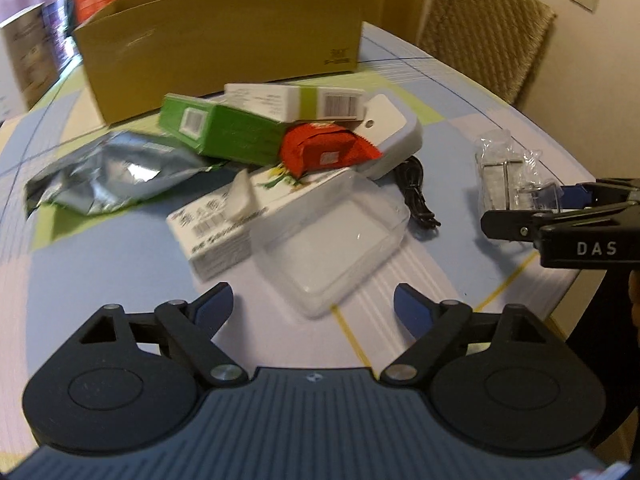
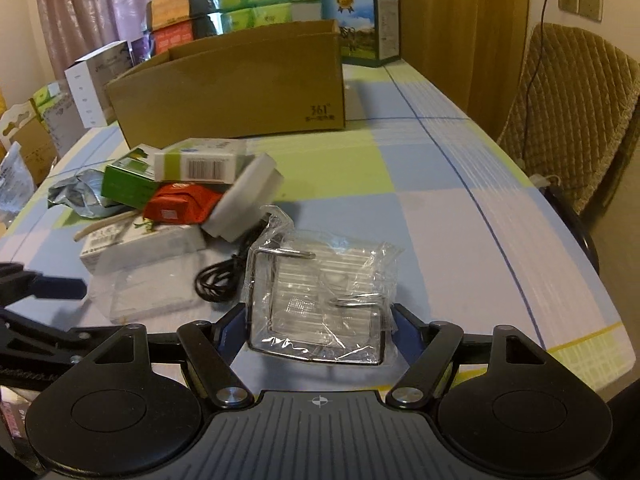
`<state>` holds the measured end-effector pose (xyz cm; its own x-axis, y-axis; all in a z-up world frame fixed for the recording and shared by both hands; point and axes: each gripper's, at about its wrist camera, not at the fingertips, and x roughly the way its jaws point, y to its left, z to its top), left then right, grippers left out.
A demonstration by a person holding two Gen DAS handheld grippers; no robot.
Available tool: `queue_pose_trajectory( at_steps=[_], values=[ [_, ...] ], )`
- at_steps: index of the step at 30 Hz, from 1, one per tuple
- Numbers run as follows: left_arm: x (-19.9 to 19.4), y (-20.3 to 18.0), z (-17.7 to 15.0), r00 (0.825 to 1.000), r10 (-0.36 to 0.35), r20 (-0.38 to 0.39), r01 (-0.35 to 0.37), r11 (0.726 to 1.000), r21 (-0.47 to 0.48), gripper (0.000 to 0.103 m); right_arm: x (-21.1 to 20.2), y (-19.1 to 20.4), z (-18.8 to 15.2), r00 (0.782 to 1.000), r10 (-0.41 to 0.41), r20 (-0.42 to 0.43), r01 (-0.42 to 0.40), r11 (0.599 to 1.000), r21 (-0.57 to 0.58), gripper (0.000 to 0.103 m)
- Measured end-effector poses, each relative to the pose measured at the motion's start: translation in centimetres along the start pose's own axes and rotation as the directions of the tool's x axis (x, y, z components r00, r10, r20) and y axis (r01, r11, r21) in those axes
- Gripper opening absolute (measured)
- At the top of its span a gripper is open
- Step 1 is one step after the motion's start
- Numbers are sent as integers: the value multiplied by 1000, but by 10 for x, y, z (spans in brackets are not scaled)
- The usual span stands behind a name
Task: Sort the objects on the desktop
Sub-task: 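Close the right tool on the bagged wire rack while the left tool grips the clear plastic box, then carry the clear box in the left tool and the rack in the right tool over the cardboard box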
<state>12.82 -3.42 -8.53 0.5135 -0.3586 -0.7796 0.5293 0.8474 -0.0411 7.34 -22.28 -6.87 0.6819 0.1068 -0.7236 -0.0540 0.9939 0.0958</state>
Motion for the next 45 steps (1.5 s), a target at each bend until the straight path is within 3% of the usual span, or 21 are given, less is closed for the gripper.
queue_pose_trajectory(
  at_steps=[11,17,22,27,34,45],
  values=[
    [22,2,11,997,-66,44,61,992,111,84,9,-10,1,1000,8,-1,-8,1000,18,72],
    [11,-10,6,996,-90,22,86,986,142,58,10,-10,2,1000,13,0,-13,1000,15,72],
    [2,-21,2,996,-86,30,80,983,165,55,9,-10,2,1000,15,0,-15,1000,11,72],
    [9,-23,10,996,-70,51,62,988,141,58,8,-7,-1,1000,12,0,-12,1000,-1,72],
    [13,-28,10,999,-30,39,26,994,109,52,8,-5,-1,1000,7,6,-7,1000,-13,72],
    [-31,-34,2,996,25,84,-26,1000,17,51,-14,0,6,998,10,69,-8,1000,-22,71]
  ],
)
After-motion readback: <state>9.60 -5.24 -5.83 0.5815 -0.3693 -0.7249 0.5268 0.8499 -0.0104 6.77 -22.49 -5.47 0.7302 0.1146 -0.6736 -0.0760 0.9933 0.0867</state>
